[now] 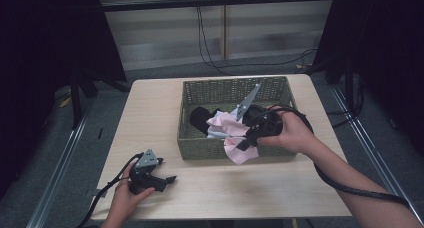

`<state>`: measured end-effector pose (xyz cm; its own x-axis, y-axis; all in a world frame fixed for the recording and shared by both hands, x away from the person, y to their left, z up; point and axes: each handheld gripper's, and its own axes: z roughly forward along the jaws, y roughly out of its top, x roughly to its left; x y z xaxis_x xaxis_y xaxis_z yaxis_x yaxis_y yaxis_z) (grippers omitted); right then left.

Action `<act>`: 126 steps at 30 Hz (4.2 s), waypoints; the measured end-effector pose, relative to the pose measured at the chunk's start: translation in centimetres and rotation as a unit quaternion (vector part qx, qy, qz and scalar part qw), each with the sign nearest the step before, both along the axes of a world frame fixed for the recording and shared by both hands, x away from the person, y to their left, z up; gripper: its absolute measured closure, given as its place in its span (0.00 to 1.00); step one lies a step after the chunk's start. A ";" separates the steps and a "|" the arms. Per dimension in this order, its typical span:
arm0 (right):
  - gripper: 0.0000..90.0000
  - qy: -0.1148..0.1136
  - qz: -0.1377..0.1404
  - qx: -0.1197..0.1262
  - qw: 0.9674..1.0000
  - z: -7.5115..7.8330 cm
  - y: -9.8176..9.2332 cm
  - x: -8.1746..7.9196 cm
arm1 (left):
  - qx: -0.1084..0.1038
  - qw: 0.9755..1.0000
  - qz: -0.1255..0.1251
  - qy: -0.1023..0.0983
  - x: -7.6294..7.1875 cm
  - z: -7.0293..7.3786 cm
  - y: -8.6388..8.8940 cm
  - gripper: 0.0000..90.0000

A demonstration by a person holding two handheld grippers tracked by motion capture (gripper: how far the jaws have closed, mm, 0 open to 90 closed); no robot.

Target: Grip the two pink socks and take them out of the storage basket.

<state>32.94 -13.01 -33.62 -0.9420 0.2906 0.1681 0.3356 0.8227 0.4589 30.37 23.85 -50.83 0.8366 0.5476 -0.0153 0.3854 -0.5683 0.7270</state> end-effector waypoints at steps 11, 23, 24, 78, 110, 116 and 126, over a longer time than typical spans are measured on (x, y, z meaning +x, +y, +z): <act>0.92 0.006 0.007 -0.009 1.000 -3.3 0.7 0.0 | -0.001 1.000 0.001 0.001 0.0 0.0 0.0 0.16; 0.91 0.014 0.010 -0.023 1.000 -5.4 1.4 -0.1 | 0.002 1.000 -0.002 0.000 0.0 0.0 0.0 0.16; 0.91 0.015 0.011 -0.025 1.000 -5.5 1.4 -0.1 | 0.004 1.000 -0.002 -0.001 0.0 0.0 0.0 0.16; 0.47 -0.015 -0.146 -0.004 0.989 -4.2 -0.2 10.1 | -0.003 1.000 0.000 0.001 0.0 0.0 0.0 0.16; 0.97 -0.001 -0.148 -0.081 0.986 -8.6 1.4 12.9 | -0.002 1.000 0.000 0.002 0.0 0.0 0.0 0.16; 0.97 0.002 -0.153 -0.082 0.985 -7.8 0.9 12.7 | -0.004 1.000 0.000 0.001 0.0 0.0 0.0 0.16; 0.97 -0.010 -0.150 -0.063 0.987 -4.5 -0.6 12.0 | -0.001 1.000 -0.001 -0.001 0.0 0.0 0.0 0.16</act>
